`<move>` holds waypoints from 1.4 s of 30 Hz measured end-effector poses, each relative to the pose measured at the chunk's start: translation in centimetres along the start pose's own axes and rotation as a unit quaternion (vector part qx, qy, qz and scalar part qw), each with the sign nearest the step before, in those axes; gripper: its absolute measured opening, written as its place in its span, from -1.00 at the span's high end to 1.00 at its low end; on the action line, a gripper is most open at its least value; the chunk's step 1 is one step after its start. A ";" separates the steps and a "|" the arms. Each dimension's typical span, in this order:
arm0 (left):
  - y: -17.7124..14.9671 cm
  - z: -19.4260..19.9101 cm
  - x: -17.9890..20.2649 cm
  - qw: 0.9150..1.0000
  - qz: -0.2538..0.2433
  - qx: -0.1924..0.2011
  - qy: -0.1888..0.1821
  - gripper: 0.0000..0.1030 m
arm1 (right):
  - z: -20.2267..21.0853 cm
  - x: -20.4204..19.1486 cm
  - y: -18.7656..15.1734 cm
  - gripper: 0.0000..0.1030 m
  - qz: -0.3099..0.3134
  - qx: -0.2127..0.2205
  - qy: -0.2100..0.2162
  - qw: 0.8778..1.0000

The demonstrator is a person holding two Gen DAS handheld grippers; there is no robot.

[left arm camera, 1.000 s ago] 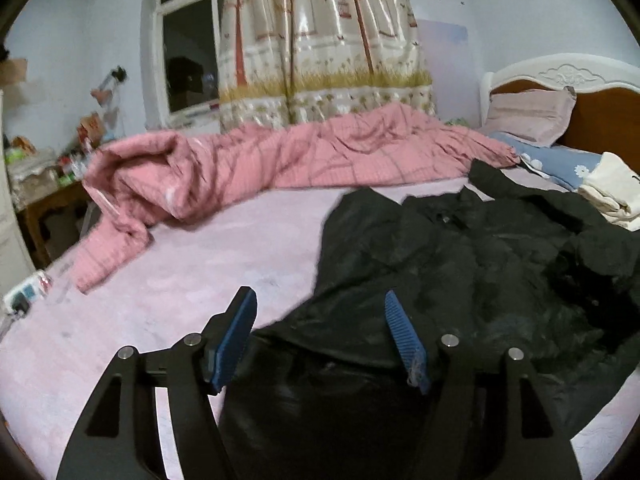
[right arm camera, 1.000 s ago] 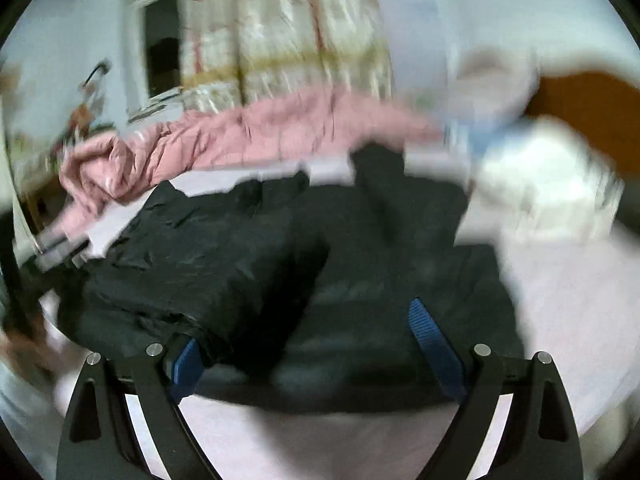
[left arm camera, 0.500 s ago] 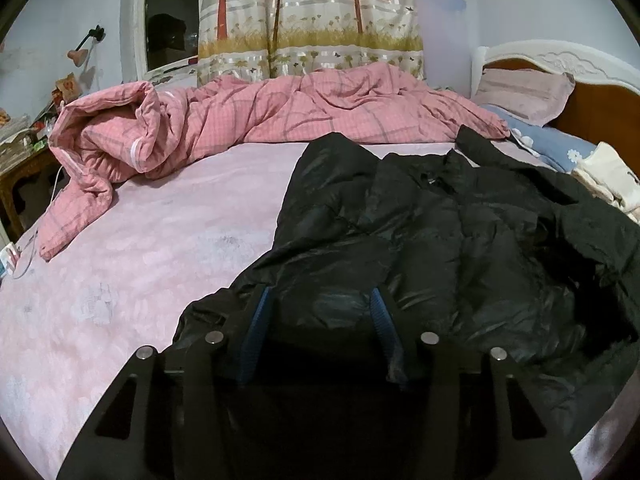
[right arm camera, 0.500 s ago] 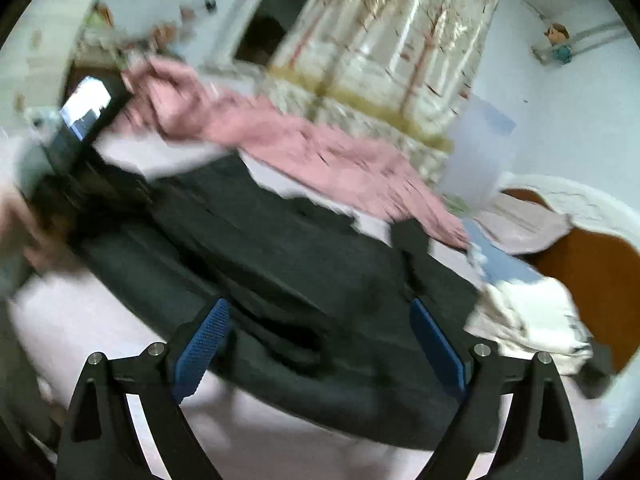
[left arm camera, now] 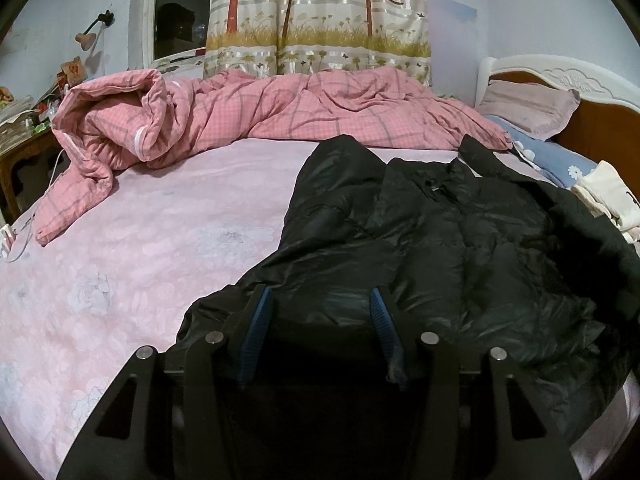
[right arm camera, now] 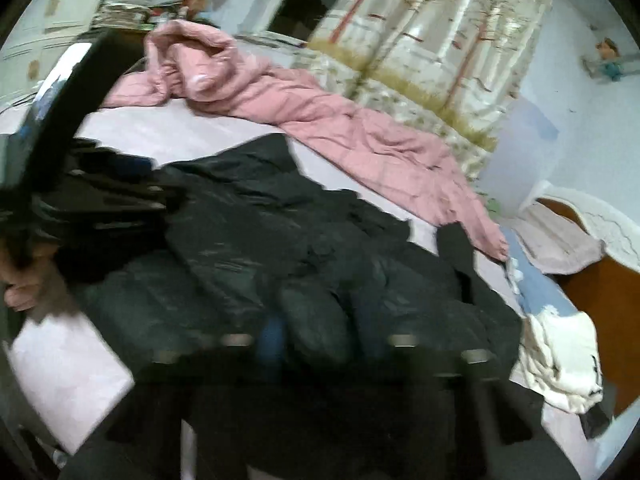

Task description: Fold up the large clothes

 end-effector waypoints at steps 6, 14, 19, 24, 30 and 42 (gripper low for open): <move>1.4 1.1 0.5 1.000 -0.020 0.014 -0.011 0.03 | 4.1 11.3 -1.9 0.79 -0.146 0.044 -0.050 0.987; 6.1 -4.6 4.7 0.974 -0.139 -0.171 -0.049 -0.49 | 0.4 18.5 -2.9 0.79 -0.169 -0.006 -0.015 0.985; 4.4 -11.8 3.1 0.967 -0.085 -0.238 -0.008 -0.48 | 0.3 19.0 0.4 0.80 -0.148 0.042 0.013 0.988; 6.6 -11.0 0.1 0.985 -0.021 -0.172 0.025 0.78 | -0.1 19.3 3.8 0.80 -0.142 0.080 0.024 0.986; 8.6 -10.1 -5.4 0.990 0.075 -0.116 0.029 0.82 | -5.5 18.1 6.3 0.80 -0.120 0.050 0.011 0.991; 7.9 -10.6 -5.6 0.989 0.073 -0.125 0.033 -0.21 | -15.9 19.8 1.0 0.35 -0.159 -0.156 -0.013 0.975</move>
Point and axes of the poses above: each gripper's, at about its wrist camera, not at the fingertips, and z roughly against the way its jaws point, x to its right, y to its top, the point moved 7 cm from there along -z, roughly the way its jaws point, and after that the axes turned 10 degrees about -x, right-handed, at the moved point
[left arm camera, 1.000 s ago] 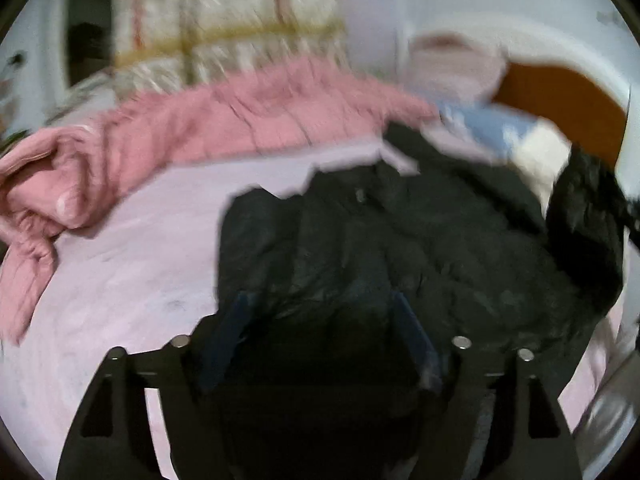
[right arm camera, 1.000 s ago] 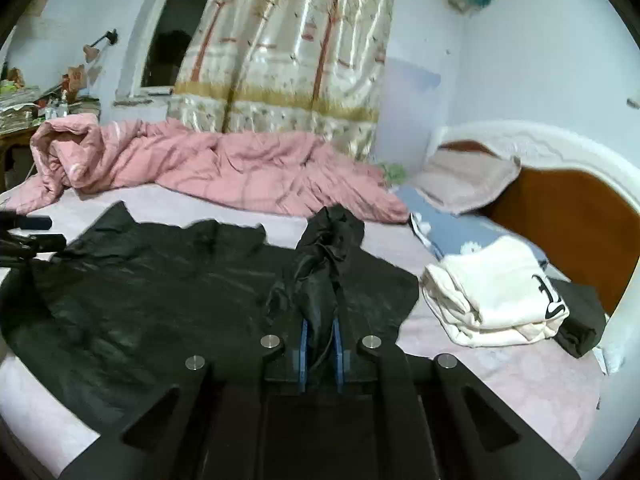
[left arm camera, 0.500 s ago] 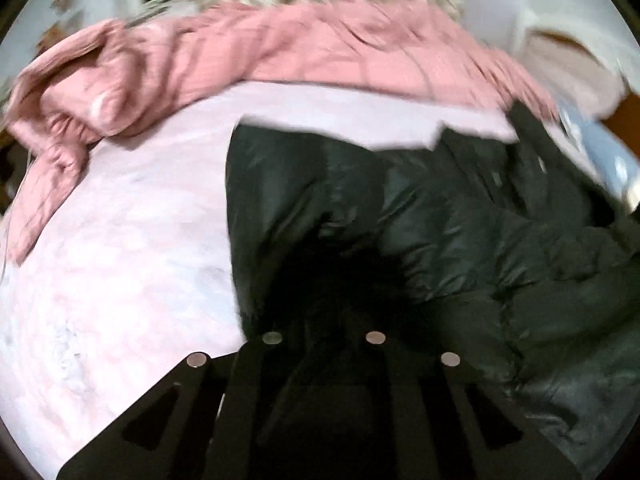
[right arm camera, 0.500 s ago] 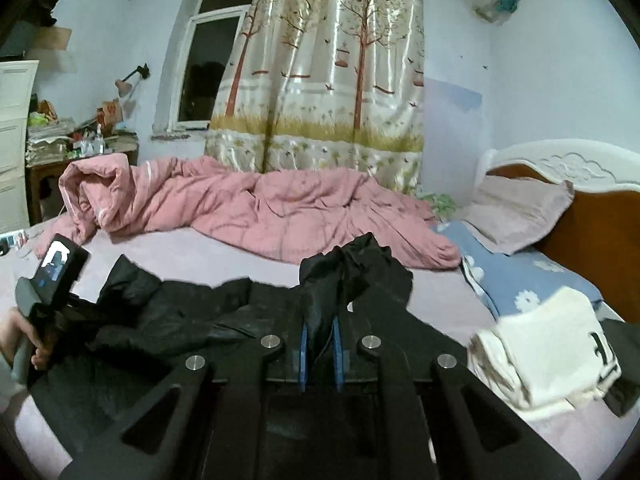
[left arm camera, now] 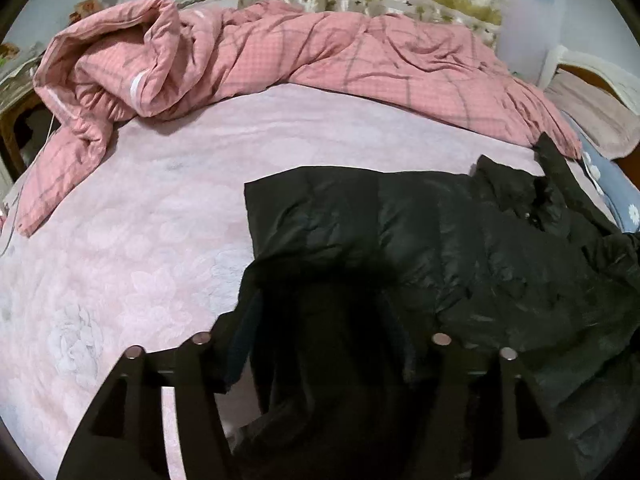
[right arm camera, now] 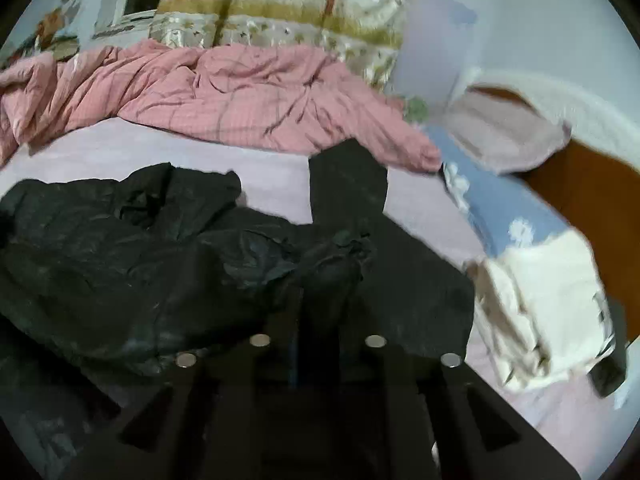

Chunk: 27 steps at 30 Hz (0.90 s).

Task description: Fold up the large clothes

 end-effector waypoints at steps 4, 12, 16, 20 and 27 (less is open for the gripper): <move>-0.3 -0.2 0.0 1.000 -0.007 -0.001 0.015 -0.24 | -0.1 3.0 -1.1 -0.37 -0.054 -0.011 0.042 0.998; -0.9 -0.2 -0.2 1.000 -0.009 0.003 0.030 -0.35 | 2.4 8.4 -0.3 -0.37 -0.126 0.042 0.053 0.990; -1.6 -1.5 -1.1 0.999 0.012 -0.017 0.047 -0.39 | 1.1 9.0 0.3 -0.16 -0.113 0.020 0.037 0.993; -1.9 -2.0 -1.2 0.999 0.018 -0.020 0.042 -0.41 | -1.4 7.1 0.6 0.27 -0.059 -0.024 0.023 0.998; -2.0 -2.1 -1.2 0.998 0.015 -0.019 0.059 -0.48 | -6.1 4.4 0.5 -0.22 -0.015 -0.105 0.013 0.994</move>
Point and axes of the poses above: each gripper's, at about its wrist camera, not at the fingertips, and z roughly against the way its jaws point, x to its right, y to its top, the point moved 7 cm from there along -z, roughly the way its jaws point, and after that the axes turned 10 degrees about -x, right-handed, at the moved point
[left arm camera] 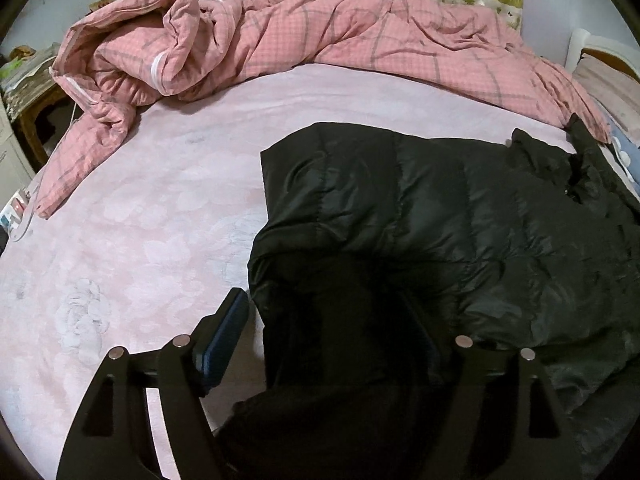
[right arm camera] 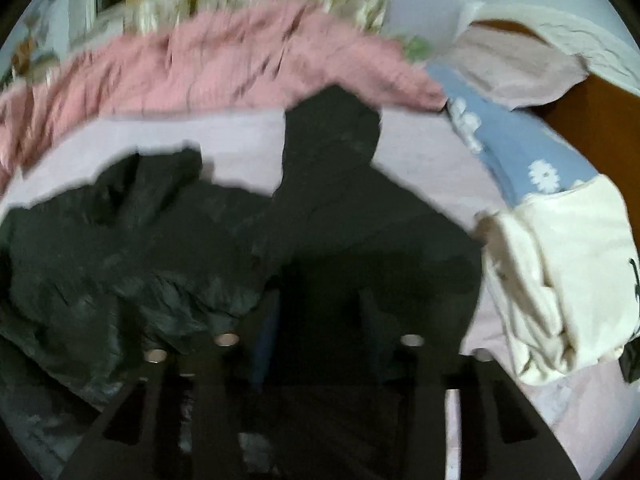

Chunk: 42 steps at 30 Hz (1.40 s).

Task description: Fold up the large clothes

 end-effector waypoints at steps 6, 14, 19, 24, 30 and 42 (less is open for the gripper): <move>0.1 -0.1 0.0 1.000 -0.002 -0.001 -0.006 -0.55 | -0.9 2.6 -1.0 0.23 -0.056 -0.019 0.003 0.998; 0.1 0.2 0.2 1.000 -0.008 0.007 -0.005 -0.54 | 0.6 9.4 -2.9 0.62 -0.105 0.007 -0.080 0.991; 0.3 1.8 0.8 0.999 -0.021 0.033 -0.017 -0.53 | 3.5 8.7 -3.0 0.62 -0.061 0.055 -0.084 0.993; 0.3 4.6 3.2 0.994 -0.073 0.081 -0.033 -0.53 | 5.1 5.4 -0.6 -0.29 -0.031 0.079 -0.033 0.996; -0.5 3.6 5.1 0.991 -0.120 0.061 0.005 -0.51 | 1.6 2.7 1.9 -0.19 -0.012 0.028 -0.095 0.995; -0.6 3.2 5.3 0.991 -0.120 0.048 -0.043 0.47 | 11.3 -0.2 -1.8 0.94 -0.005 0.180 0.003 0.984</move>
Point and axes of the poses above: each gripper's, at about its wrist camera, not at the fingertips, and z roughly against the way its jaws point, x to its right, y to its top, the point moved 7 cm from there along -z, roughly the way its jaws point, and after that the axes turned 10 degrees about -x, right-handed, at the moved point
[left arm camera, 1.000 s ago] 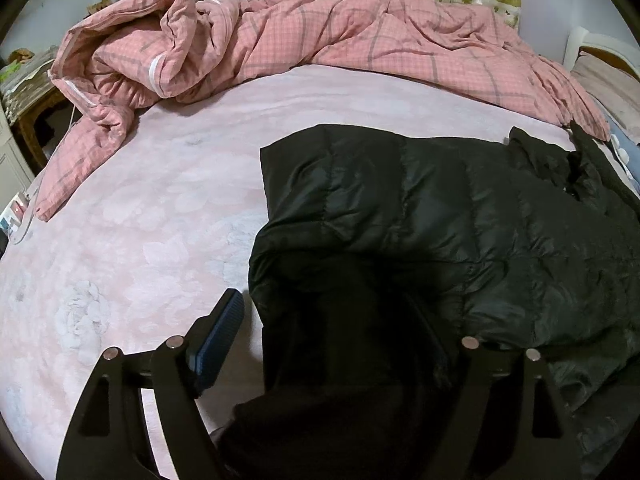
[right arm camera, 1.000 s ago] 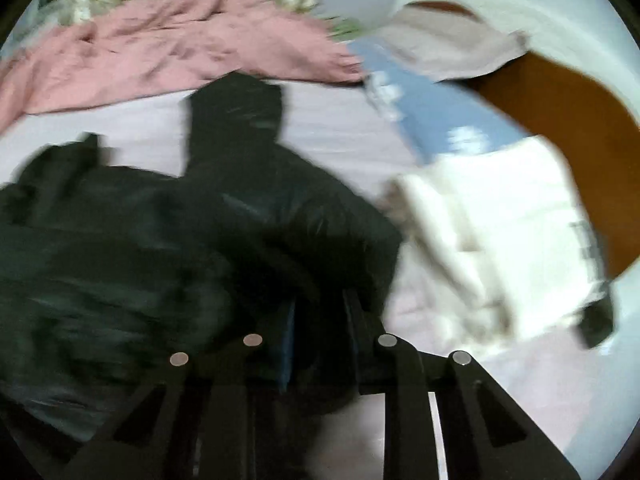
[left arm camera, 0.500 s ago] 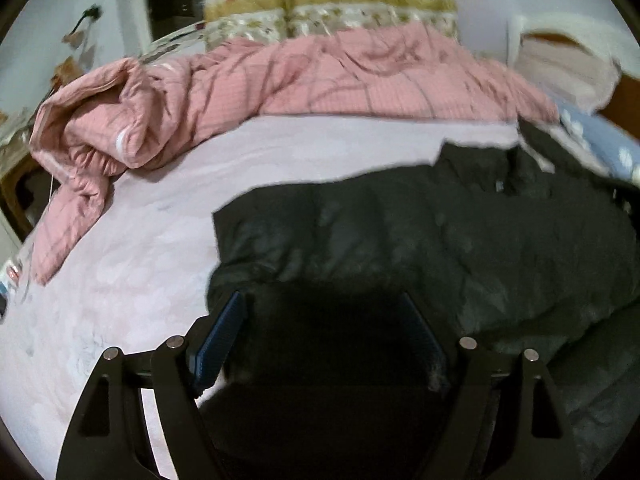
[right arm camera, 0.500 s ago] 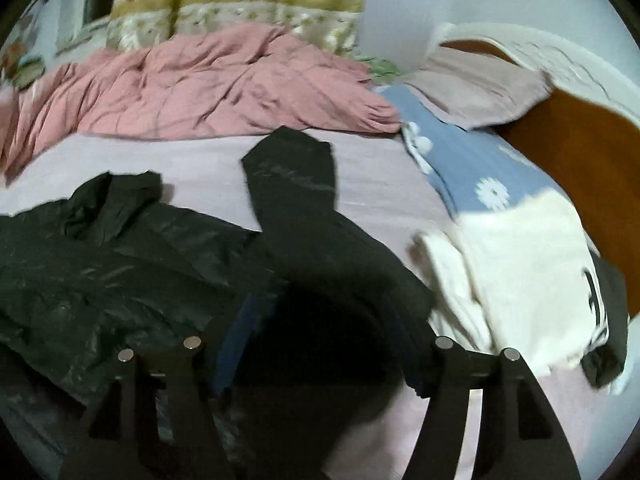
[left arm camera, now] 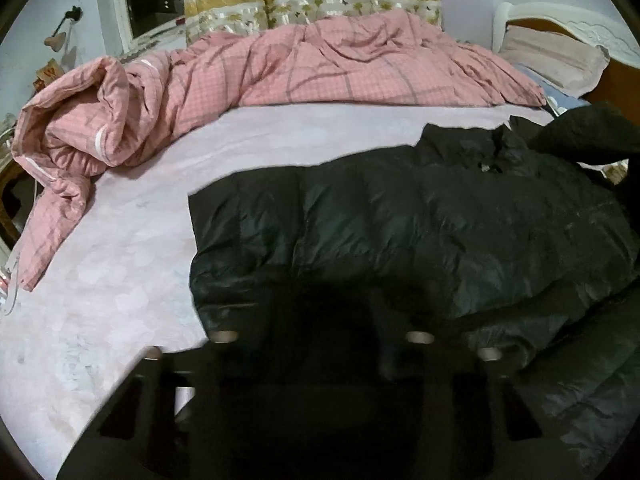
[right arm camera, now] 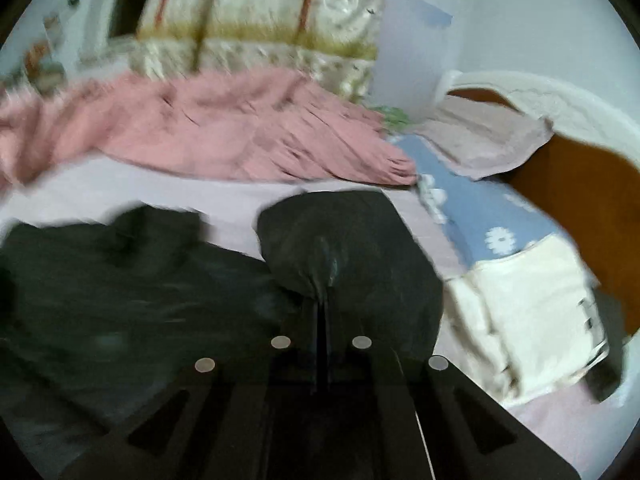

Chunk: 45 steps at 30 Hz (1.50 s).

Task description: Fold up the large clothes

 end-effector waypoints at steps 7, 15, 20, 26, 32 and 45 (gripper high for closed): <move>-0.1 2.2 1.3 0.999 -0.018 0.035 -0.030 0.50 | 6.6 1.1 -3.6 0.94 -0.012 0.048 0.032 0.998; 0.3 4.8 0.9 0.995 -0.003 0.097 -0.009 -0.19 | 1.4 9.0 -8.5 0.70 -0.053 -0.105 -0.213 0.970; 0.7 6.3 0.6 0.992 0.001 0.123 -0.019 -0.20 | 2.5 7.0 -8.1 -0.04 -0.058 -0.070 -0.140 0.986; 0.9 7.8 0.3 0.989 0.011 0.144 -0.022 -0.24 | 3.7 2.5 -4.4 -0.33 -0.036 -0.007 -0.082 0.996; 0.9 8.0 0.4 0.989 0.013 0.147 -0.023 -0.25 | -3.5 -2.2 -1.9 -0.33 0.027 -0.095 -0.073 0.992; 1.2 7.3 1.0 0.988 0.013 0.145 -0.053 -0.20 | -3.4 -0.2 1.6 0.89 -0.007 -0.032 -0.074 0.997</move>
Point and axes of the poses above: each gripper's, at about its wrist camera, not at the fingertips, and z roughly against the way its jaws point, x to its right, y to its top, the point moved 7 cm from there along -z, roughly the way its jaws point, and after that the axes turned 10 degrees about -x, right-handed, at the moved point
